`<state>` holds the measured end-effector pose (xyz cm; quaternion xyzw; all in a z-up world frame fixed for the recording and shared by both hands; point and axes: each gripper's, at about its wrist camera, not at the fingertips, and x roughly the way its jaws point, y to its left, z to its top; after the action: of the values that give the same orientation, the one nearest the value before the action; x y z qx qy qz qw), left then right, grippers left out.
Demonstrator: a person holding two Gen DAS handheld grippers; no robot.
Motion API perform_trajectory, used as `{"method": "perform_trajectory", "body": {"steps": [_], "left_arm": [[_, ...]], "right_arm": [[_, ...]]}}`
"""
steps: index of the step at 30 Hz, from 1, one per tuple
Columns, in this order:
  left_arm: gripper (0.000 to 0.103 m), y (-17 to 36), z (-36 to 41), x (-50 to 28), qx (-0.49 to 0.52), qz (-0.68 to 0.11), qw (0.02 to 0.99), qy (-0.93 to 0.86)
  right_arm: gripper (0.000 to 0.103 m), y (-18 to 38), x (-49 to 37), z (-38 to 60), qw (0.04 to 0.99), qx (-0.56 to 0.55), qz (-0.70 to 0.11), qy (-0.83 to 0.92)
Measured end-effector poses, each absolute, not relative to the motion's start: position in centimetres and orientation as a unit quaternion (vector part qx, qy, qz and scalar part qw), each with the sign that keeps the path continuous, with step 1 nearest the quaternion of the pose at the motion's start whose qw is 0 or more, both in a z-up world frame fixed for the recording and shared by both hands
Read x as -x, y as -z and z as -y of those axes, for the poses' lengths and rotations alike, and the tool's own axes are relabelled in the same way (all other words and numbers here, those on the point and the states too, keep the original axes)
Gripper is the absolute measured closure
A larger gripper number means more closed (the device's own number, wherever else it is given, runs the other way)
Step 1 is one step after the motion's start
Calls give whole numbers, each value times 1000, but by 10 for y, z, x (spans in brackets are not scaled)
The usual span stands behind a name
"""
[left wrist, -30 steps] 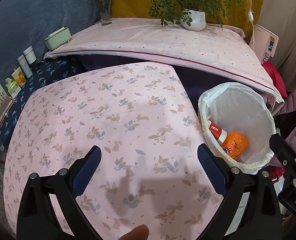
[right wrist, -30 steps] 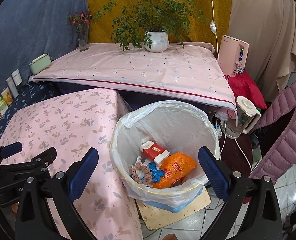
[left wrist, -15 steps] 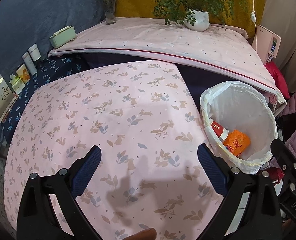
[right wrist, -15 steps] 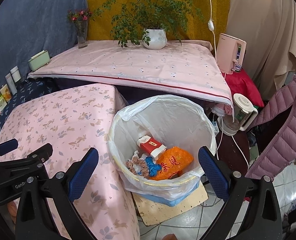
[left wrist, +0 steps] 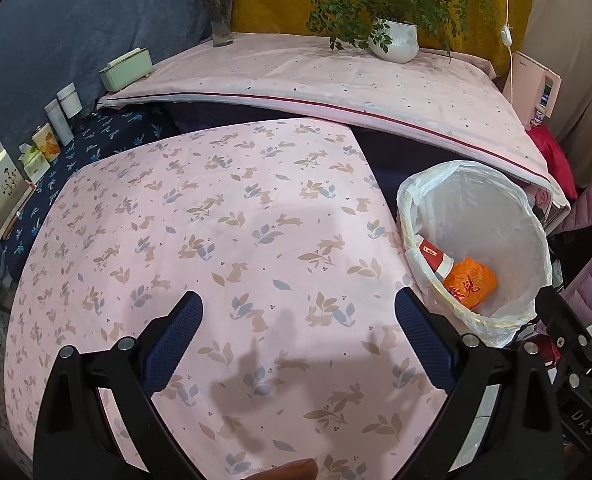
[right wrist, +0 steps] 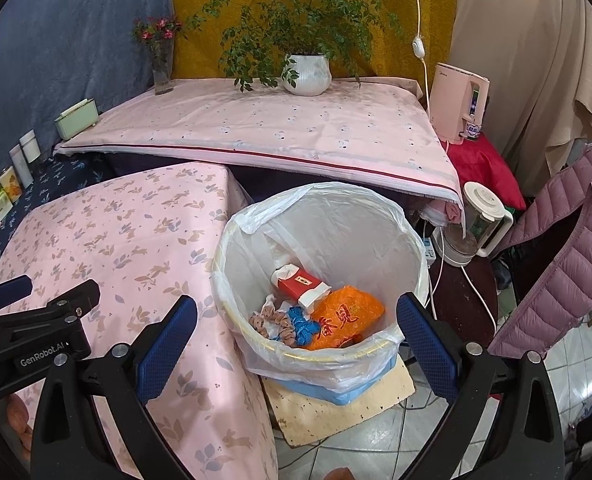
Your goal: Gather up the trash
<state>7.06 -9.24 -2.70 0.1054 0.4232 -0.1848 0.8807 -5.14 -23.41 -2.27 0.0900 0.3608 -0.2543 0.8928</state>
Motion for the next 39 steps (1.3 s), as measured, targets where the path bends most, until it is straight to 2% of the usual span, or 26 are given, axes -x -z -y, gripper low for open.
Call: {"method": "perform_trajectory", "body": {"steps": [39], "left_arm": [[11, 25, 104, -57, -121, -412, 881, 198]], "right_arm": [[7, 31, 60, 239, 889, -93, -367, 256]]}}
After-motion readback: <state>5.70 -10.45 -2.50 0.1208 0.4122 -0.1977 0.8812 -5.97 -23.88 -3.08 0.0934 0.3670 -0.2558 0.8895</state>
